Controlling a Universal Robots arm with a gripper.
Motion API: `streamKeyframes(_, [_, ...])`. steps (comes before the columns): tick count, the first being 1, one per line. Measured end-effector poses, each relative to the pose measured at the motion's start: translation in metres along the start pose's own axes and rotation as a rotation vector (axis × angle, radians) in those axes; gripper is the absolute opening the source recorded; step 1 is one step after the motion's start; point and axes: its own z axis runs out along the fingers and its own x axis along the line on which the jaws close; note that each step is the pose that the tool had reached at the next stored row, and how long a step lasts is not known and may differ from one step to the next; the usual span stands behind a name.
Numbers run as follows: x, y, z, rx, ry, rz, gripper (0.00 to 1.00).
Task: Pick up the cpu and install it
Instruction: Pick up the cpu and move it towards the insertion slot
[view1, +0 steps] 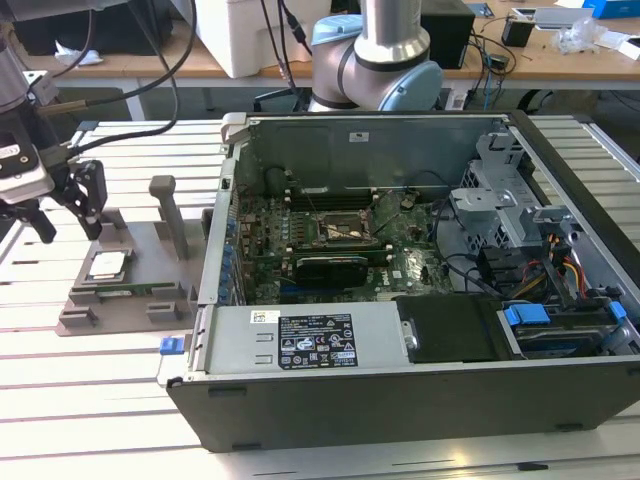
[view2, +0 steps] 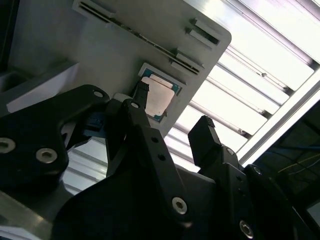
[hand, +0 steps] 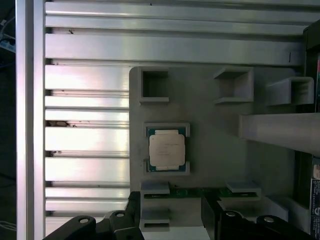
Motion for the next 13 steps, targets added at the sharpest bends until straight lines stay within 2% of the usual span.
streamKeyframes(13, [0.0003,0.0003,0.0093,0.0001,0.0,0.0,0.6])
